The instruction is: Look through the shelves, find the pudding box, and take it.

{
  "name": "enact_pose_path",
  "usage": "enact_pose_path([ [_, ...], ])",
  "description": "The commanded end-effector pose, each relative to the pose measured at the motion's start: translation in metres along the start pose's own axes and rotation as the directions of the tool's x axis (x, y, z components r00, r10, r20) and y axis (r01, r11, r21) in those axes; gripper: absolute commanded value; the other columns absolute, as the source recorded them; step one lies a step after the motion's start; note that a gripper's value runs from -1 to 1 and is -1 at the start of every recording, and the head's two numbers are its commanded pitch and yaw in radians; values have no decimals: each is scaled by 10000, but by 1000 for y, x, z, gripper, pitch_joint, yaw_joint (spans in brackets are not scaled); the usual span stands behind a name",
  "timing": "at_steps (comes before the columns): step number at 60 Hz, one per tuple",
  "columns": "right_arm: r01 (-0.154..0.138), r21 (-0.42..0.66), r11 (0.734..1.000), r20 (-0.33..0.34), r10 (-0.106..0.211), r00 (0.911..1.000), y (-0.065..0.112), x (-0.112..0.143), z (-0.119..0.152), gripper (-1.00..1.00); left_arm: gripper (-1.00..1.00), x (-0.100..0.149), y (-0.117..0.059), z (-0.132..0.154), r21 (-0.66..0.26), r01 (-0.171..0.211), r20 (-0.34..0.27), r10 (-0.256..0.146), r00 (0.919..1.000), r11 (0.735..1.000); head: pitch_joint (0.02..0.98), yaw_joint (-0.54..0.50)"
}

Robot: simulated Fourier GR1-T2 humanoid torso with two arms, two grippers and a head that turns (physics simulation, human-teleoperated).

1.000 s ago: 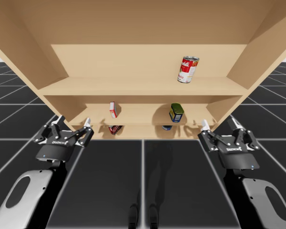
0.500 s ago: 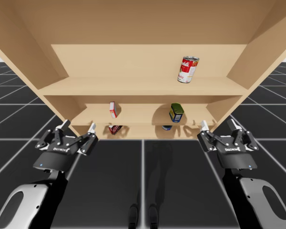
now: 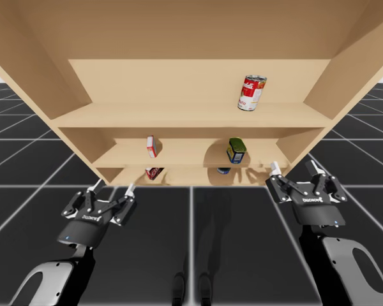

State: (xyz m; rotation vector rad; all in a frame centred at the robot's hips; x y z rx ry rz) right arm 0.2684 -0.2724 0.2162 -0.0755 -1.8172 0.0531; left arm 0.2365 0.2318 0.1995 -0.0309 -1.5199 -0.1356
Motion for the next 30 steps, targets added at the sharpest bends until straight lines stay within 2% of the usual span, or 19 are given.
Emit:
enact_pose_path([
  [1,9,-23,10000,4,-9,10000,-2,-1,0,-1000,-1000,-26,1,-8,-105,-300,-512,294,9983,9995,708,225],
  [7,1,-28,10000,18,-1,10000,-2,-1,0,-1000,-1000,-35,0,-20,-376,-534,-609,510,9968,9979,708,229],
  [10,-3,-31,10000,26,4,10000,-2,-1,-1,-1000,-1000,-38,-1,-27,-514,-430,-634,397,9972,9978,708,230],
  [16,6,-37,10000,33,-6,10000,-2,-1,-1,-1000,-1000,-40,0,-38,-871,-570,-995,482,9939,9946,707,231],
  [24,7,-32,10000,35,-7,10000,-2,-2,-2,-1000,-1000,-42,-1,-54,-1248,-459,-1237,303,9919,9911,705,228],
  [30,6,-26,10000,58,-6,10000,-3,-2,-2,-1000,-1000,-45,-1,-71,-1389,-140,-1500,-71,9887,9902,706,228],
])
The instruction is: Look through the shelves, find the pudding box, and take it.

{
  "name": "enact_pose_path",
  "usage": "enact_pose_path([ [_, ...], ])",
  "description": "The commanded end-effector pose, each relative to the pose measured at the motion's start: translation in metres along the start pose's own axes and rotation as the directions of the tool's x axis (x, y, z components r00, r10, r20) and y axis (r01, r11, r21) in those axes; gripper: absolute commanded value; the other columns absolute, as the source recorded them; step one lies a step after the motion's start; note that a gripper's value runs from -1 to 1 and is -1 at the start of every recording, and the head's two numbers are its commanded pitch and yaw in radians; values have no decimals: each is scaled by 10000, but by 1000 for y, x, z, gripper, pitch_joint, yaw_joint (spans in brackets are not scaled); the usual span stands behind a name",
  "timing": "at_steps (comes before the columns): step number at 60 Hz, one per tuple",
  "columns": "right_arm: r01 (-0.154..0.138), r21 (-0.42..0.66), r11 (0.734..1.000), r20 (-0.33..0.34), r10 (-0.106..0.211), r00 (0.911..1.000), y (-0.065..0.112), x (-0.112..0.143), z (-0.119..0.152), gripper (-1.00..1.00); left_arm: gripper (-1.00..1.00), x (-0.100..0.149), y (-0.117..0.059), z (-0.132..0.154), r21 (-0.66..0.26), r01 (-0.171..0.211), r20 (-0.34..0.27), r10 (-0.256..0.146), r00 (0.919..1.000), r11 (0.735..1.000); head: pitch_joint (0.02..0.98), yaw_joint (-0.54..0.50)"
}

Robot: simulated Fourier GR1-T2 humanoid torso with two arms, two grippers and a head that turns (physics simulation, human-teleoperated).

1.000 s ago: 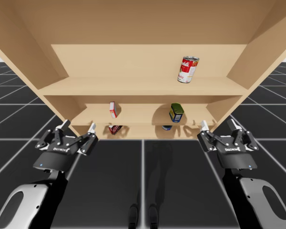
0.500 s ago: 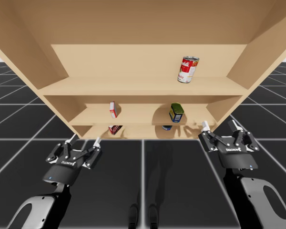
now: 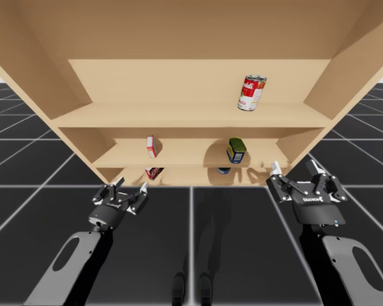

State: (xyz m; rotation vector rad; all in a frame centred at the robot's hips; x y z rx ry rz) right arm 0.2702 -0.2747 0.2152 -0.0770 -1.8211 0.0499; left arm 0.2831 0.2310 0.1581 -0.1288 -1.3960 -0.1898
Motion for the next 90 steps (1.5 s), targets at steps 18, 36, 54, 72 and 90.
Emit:
enact_pose_path([
  [18,-10,25,10000,49,10,10000,-1,0,0,-1000,-1000,-4,-2,-59,-681,-279,-1074,205,9940,9973,706,220],
  [36,-9,27,10000,59,9,10000,-2,0,-1,-1000,-1000,0,-3,-89,-673,-548,-1337,454,9900,9962,703,212],
  [54,-6,6,10000,62,6,10000,-2,1,0,-1000,-1000,-8,-4,-108,-726,-705,-1739,569,9831,9949,703,207],
  [72,3,22,10000,54,-3,10000,-1,0,0,-1000,944,-10,-5,-106,-1020,-618,-1735,435,9839,9929,700,207],
  [90,-8,11,10000,52,8,10000,-1,0,0,-1000,1000,10,-12,-82,-1549,-260,-1063,95,9943,9876,695,208],
])
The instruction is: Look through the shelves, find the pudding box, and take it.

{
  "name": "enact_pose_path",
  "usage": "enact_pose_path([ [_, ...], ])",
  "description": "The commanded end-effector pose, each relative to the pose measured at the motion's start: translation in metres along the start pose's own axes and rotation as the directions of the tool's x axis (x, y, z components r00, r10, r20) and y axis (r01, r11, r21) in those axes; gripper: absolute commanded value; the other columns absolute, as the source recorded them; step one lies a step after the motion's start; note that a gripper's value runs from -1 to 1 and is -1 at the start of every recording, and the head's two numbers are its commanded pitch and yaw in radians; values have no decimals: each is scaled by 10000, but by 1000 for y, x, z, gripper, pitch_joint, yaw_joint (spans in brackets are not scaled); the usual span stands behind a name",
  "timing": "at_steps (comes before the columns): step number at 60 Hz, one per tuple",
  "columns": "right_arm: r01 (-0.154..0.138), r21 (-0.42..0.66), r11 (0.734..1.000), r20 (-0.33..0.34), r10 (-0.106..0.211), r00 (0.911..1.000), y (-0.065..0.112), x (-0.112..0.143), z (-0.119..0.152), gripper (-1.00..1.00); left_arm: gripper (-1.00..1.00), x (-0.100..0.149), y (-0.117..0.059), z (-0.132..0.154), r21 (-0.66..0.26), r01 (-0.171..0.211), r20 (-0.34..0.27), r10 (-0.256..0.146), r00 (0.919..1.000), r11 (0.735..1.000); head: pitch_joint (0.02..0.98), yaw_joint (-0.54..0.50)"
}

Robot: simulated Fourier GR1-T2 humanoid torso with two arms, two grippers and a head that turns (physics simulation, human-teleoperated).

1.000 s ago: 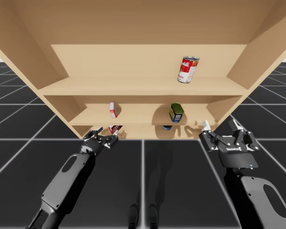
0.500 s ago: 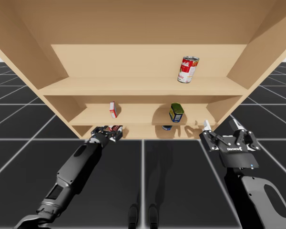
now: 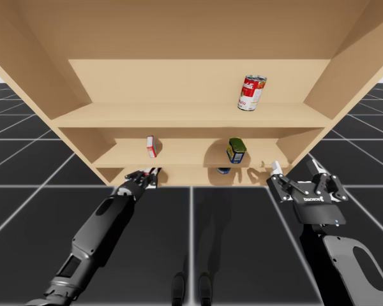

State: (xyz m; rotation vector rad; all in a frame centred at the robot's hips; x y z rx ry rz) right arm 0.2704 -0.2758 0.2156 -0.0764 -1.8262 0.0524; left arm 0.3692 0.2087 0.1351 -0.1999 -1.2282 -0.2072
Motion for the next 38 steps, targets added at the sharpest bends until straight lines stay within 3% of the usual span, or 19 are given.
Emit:
enact_pose_path([
  [1,-1,-10,10000,3,1,10000,0,0,0,-1000,1000,17,-9,16,-787,472,618,-424,9972,9958,694,208],
  [20,-8,-20,10000,4,8,10000,0,0,0,-1000,1000,17,-6,62,-754,1136,377,-1111,9931,9907,687,206],
  [28,-21,-29,10000,15,21,10000,-1,0,0,-1000,1000,13,0,85,-685,1862,410,-1837,9821,9801,684,206],
  [38,-30,-51,10000,55,30,10000,-1,0,0,-1000,1000,12,4,105,-851,2162,116,-2161,9763,9726,682,206],
])
